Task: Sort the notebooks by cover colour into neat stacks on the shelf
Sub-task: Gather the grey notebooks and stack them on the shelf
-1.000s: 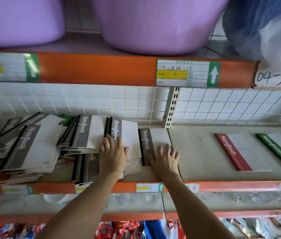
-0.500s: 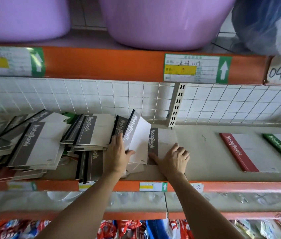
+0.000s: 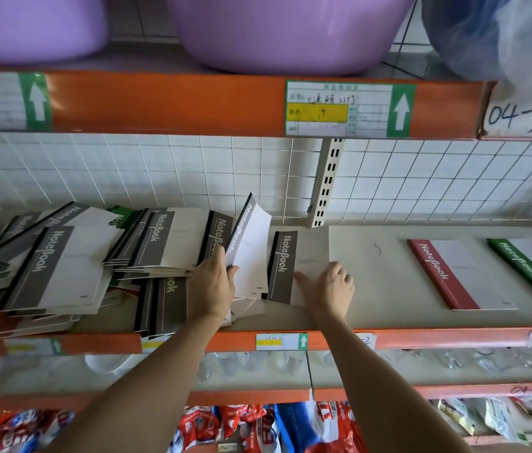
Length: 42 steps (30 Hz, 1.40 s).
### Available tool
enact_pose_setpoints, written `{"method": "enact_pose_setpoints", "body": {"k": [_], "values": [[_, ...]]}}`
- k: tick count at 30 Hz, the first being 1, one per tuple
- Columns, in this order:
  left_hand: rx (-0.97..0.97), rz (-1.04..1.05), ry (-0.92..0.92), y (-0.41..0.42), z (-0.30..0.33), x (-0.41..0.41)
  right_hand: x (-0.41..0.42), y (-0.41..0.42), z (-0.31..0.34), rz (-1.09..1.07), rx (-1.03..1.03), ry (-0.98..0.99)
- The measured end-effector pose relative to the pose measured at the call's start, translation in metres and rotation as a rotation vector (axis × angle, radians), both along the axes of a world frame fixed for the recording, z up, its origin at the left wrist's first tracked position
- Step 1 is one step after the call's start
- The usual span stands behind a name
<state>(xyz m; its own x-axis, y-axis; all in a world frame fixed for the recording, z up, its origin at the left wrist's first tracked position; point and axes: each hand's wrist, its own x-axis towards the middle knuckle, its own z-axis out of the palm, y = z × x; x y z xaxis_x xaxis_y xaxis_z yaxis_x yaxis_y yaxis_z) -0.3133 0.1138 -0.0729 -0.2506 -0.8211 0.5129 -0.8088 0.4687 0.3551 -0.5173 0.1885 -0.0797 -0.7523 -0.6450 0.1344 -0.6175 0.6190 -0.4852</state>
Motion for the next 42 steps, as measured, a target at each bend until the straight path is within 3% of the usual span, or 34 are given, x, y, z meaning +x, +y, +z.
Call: {"method": "enact_pose_setpoints", "body": {"k": [7,11,14,22,29,42], "values": [[0.075,0.017,-0.099,0.0,0.007,0.001,-0.001,0.001,0.0,0.039,0.061,-0.017],[0.173,0.056,-0.281,0.002,0.03,-0.007,-0.009,0.002,0.014,0.063,0.078,-0.258],[0.324,0.033,-0.317,0.001,0.056,-0.019,-0.016,0.009,0.034,0.095,-0.029,-0.452],[0.4,-0.038,-0.137,0.015,0.072,-0.049,-0.03,0.07,0.066,-0.13,-0.277,-0.464],[0.448,-0.108,-0.125,0.052,0.093,-0.087,-0.048,0.123,0.081,-0.222,-0.431,-0.541],[0.44,-0.106,-0.119,0.138,0.112,-0.24,-0.18,0.216,0.094,-0.165,-0.428,-0.529]]}}
